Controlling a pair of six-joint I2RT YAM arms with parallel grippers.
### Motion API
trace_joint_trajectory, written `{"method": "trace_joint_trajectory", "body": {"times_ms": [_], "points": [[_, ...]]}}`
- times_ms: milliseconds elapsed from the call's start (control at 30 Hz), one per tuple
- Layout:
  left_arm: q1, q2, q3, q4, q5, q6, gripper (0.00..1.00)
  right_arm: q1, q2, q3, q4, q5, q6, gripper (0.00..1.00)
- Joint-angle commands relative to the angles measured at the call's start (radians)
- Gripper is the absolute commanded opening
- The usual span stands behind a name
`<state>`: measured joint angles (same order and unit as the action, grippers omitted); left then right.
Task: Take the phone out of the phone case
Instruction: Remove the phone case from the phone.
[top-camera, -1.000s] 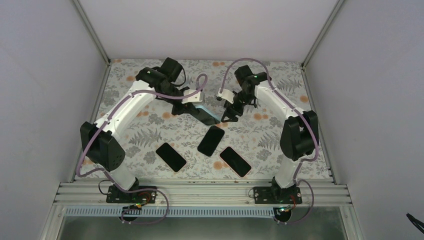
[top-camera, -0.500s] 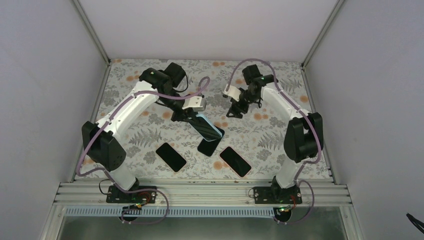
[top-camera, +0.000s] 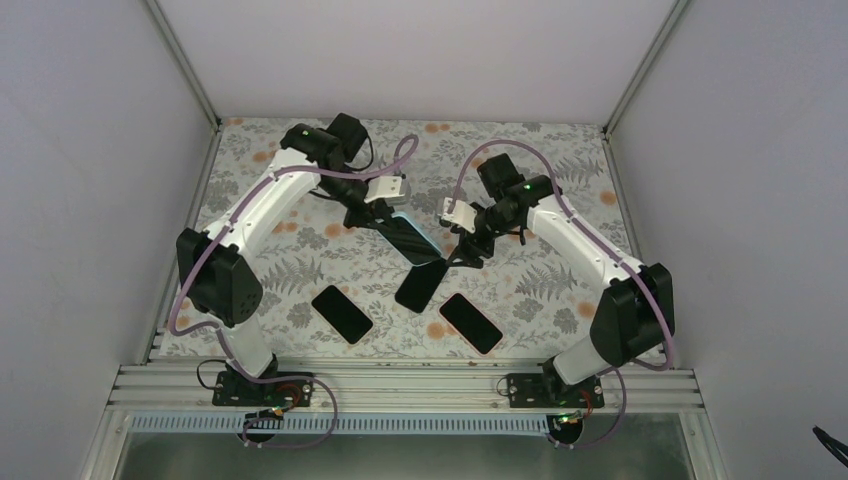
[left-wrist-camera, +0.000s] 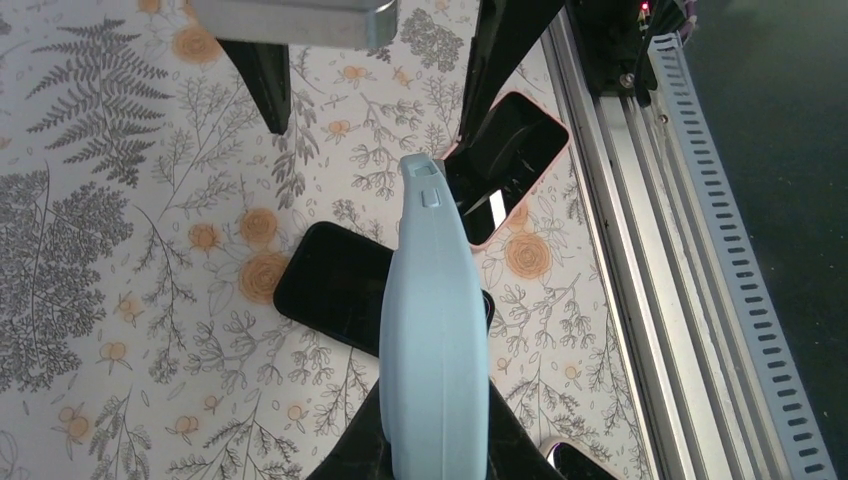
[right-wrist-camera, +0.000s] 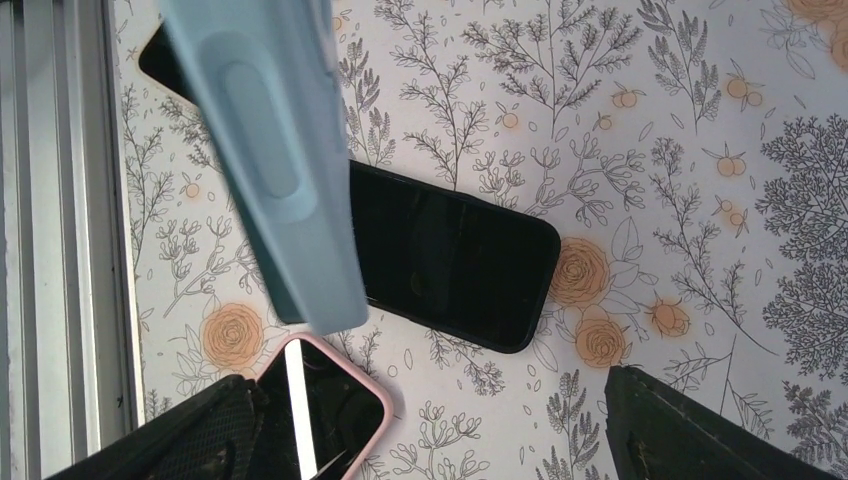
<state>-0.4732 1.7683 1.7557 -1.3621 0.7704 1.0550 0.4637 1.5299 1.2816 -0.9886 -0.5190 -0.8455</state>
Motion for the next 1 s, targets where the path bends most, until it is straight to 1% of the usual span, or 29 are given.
{"method": "trace_joint_trajectory", "body": {"times_ms": [0,300,633,967], "points": [[0.002,-0.003,0.049,0.006,0.094,0.023,0.02,0.001,-0.010,-0.016,0.052,-0.024,0.040,0.84],[0.003,0.009,0.060,0.005,0.100,0.011,0.02,0.001,0.021,0.022,0.086,-0.030,0.052,0.84],[0.002,-0.027,0.015,0.005,0.121,0.023,0.02,-0.016,0.050,0.043,0.158,0.011,0.056,0.84],[0.002,-0.031,-0.011,0.004,0.121,0.038,0.02,-0.048,0.098,0.102,0.168,-0.012,0.045,0.84]]}}
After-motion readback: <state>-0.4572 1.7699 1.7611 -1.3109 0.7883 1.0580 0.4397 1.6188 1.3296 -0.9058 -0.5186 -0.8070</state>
